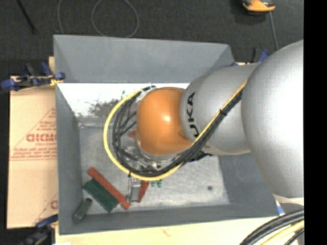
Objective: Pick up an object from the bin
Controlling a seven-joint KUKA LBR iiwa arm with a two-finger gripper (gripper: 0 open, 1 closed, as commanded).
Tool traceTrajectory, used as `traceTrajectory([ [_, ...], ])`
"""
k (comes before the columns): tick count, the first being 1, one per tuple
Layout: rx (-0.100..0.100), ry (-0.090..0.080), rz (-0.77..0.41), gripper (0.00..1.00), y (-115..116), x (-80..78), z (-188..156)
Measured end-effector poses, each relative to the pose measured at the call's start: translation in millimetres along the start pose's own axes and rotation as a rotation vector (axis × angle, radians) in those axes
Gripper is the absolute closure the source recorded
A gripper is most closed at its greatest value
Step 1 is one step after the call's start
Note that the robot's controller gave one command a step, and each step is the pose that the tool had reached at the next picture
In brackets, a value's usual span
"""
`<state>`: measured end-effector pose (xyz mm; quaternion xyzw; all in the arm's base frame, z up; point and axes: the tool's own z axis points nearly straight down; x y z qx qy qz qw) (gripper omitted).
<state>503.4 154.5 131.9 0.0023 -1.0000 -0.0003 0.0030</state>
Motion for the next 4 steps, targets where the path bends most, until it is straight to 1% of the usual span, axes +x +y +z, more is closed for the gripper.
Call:
traceTrajectory([
  [1,-0.003,-0.015,0.031,0.0,56.7,22.2,52.8],
  [2,-0.003,-0.01,0.07,0.0,67.3,28.0,31.0],
  [3,-0.004,-0.013,0.168,0.0,62.4,24.1,17.9],
  [4,0.0,-0.004,0.531,0.0,62.3,23.0,63.0],
])
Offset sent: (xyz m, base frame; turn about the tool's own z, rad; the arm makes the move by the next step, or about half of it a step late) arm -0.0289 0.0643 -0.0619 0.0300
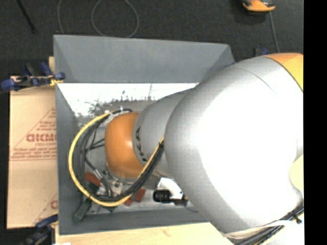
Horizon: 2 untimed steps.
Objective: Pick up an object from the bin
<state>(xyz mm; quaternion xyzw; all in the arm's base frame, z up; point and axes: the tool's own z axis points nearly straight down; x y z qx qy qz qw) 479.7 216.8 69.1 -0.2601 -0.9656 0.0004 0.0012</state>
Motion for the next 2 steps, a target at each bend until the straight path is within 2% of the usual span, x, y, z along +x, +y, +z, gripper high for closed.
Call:
traceTrajectory([
  [1,0.002,0.003,0.11,0.0,-17.8,-10.1,-0.8],
  [2,0.0,0.002,0.112,1.0,-17.3,-10.6,-1.6],
])
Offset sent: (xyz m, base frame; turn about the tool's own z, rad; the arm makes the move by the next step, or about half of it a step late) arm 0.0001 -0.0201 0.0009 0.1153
